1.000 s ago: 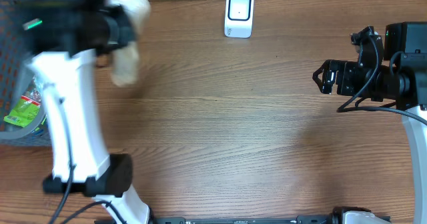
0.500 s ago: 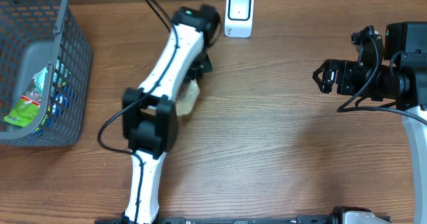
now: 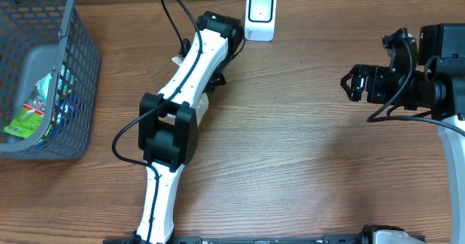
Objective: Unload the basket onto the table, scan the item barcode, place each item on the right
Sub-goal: 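Carry the pastry bag out and drop it on the table center, then reach the left gripper back into the basket toward the mint packet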
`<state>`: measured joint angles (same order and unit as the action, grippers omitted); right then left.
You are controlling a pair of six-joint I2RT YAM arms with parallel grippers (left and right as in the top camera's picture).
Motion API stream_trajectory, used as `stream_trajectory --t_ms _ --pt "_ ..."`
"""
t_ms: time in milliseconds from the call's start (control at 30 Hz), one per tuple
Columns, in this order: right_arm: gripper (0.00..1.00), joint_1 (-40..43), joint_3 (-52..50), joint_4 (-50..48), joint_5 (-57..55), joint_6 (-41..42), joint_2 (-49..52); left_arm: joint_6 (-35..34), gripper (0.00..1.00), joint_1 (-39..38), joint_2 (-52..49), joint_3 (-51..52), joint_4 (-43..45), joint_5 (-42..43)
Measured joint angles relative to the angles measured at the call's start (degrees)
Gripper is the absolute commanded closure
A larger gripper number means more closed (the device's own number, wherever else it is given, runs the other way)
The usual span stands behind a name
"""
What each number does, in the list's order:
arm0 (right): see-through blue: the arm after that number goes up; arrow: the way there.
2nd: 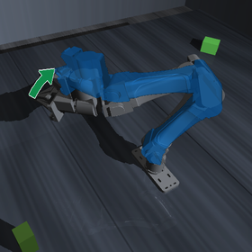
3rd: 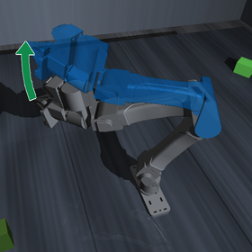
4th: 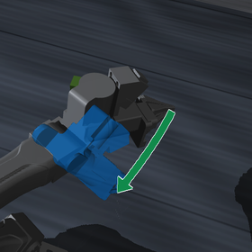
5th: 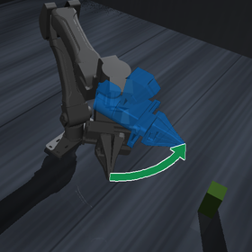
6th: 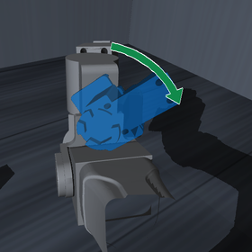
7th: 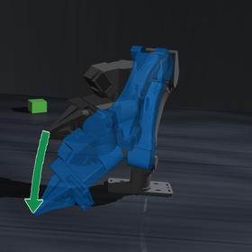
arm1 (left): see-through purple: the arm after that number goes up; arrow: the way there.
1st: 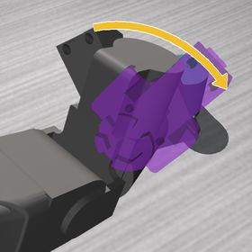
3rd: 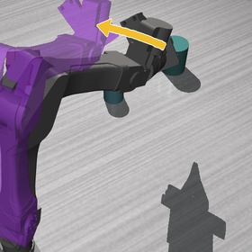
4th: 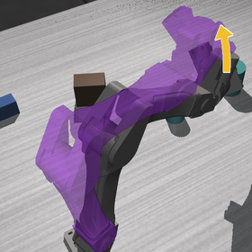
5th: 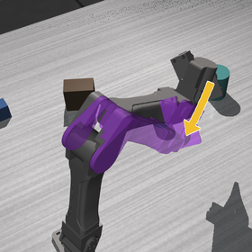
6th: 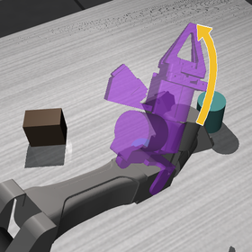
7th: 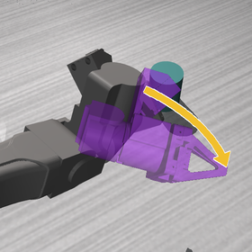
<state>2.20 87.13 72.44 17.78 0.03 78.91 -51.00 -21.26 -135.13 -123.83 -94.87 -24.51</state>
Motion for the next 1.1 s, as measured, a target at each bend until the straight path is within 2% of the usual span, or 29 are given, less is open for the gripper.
stream_trajectory --t_ms 67,133,167,200,333,467,633,800,900,1100 --pt "0.00 0.0 0.0 0.0 0.0 0.0 0.0 -0.1 0.75 0.3 0.0 0.0 -0.3 -0.7" --pt "0.00 0.0 0.0 0.0 0.0 0.0 0.0 2.1 0.49 0.4 0.0 0.0 0.3 -0.3" --pt "0.00 0.0 0.0 0.0 0.0 0.0 0.0 4.4 0.41 0.5 0.0 0.0 1.1 0.5" --pt "0.00 0.0 0.0 0.0 0.0 0.0 0.0 8.3 0.37 0.6 0.0 0.0 1.9 1.8" --pt "0.00 0.0 0.0 0.0 0.0 0.0 0.0 15.2 0.35 0.8 -0.1 -1.7 -1.0 5.6" --pt "0.00 0.0 0.0 -0.4 0.0 0.0 0.0 19.7 0.35 1.4 -0.1 -9.8 -1.9 9.3" --pt "0.00 0.0 0.0 -0.5 0.0 0.0 0.0 22.1 0.36 3.1 2.2 -23.0 -1.7 13.1" --pt "0.00 0.0 0.0 -0.5 0.0 0.0 0.0 22.8 0.36 6.3 10.4 -32.4 -1.6 13.1" --pt "0.00 0.0 0.0 -0.5 0.0 0.0 0.0 22.9 0.33 9.3 16.6 -35.2 -1.6 11.7" --pt "0.00 0.0 0.0 -0.5 0.0 0.0 0.0 23.2 0.25 22.1 27.7 -37.3 -1.6 7.4"
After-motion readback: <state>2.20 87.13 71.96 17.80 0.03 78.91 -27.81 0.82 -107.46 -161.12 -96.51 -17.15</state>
